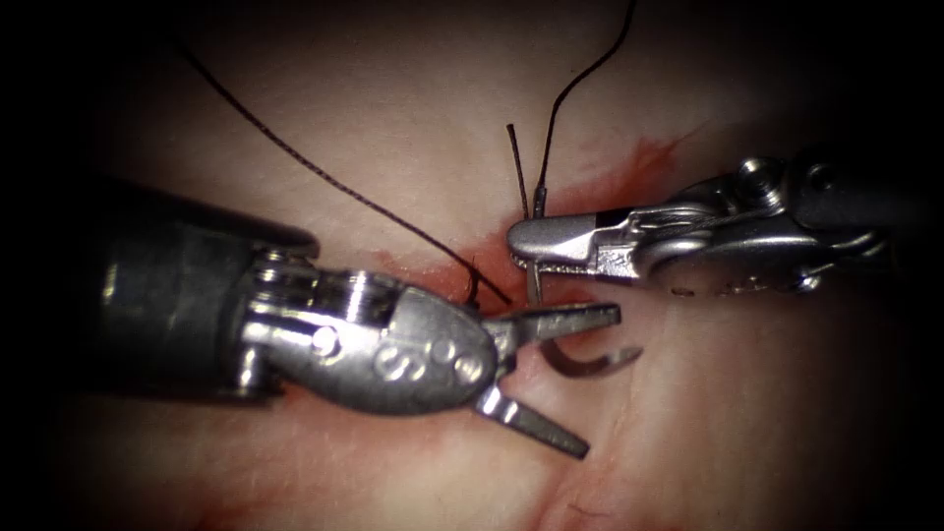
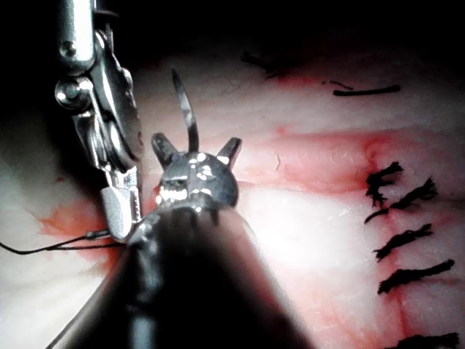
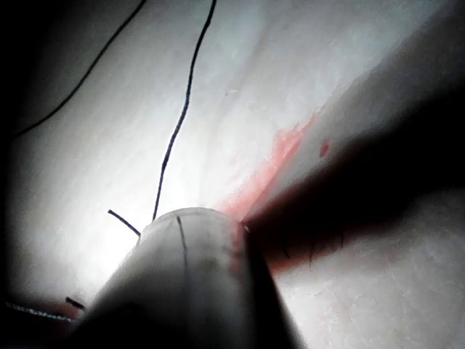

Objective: Wound Closure

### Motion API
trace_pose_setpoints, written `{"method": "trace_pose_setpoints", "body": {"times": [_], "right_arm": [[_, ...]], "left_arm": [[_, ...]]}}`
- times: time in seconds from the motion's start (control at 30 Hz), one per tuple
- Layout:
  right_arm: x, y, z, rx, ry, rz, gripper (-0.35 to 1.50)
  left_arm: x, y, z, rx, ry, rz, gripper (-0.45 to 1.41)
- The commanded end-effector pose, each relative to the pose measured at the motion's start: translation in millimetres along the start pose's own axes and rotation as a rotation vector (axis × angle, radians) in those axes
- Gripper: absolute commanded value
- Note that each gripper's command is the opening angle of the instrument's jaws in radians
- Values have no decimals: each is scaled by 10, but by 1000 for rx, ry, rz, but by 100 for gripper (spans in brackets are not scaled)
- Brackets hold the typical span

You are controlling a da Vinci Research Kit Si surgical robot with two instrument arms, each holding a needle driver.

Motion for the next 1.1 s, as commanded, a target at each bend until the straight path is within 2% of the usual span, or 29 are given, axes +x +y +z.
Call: {"method": "trace_pose_setpoints", "body": {"times": [0.03,0.07,0.1,0.13,0.2,0.23,0.27,0.3,0.37,0.47,0.63,0.67,0.73,0.87,0.93,1.0,1.03,1.1], "right_arm": [[3,-5,8,4,-1,0,-35],[3,-6,8,7,-1,1,-35],[3,-8,8,8,0,9,-35],[3,-10,9,9,0,-24,-28],[4,-17,10,14,0,-165,41],[4,-20,10,21,6,-215,62],[4,-22,10,29,16,-283,79],[5,-26,9,44,39,-408,88],[7,-32,9,61,85,-541,104],[12,-39,9,83,165,-673,120],[16,-43,-2,93,239,-894,131],[15,-43,-4,97,249,-910,131],[13,-46,-11,97,270,-981,114],[10,-48,-17,67,298,-1145,114],[8,-47,-19,66,303,-1217,121],[5,-46,-22,80,315,-1282,125],[3,-45,-24,97,323,-1287,121],[-2,-43,-30,137,347,-1321,118]], "left_arm": [[-6,-2,7,4,-10,5,27],[-10,-1,7,6,-19,13,-26],[-12,0,7,9,-24,-4,-45],[-14,1,7,13,-24,-51,-45],[-17,-1,2,23,-27,-98,-45],[-17,-4,0,17,-21,-168,-45],[-15,-8,-4,6,29,-282,-45],[-14,-10,-7,14,82,-352,-45],[-13,-12,-11,23,172,-422,-45],[-12,-12,-12,4,213,-505,-45],[-12,-14,-7,-36,431,-767,-45],[-10,-15,-8,-49,479,-836,-45],[-5,-18,-11,-77,591,-952,-45],[9,-25,-24,-137,783,-1170,-45],[15,-31,-32,-193,899,-1324,-45],[16,-37,-40,-273,970,-1550,-45],[15,-40,-45,-286,994,-1667,-45],[10,-43,-52,-267,963,-1765,-45]]}}
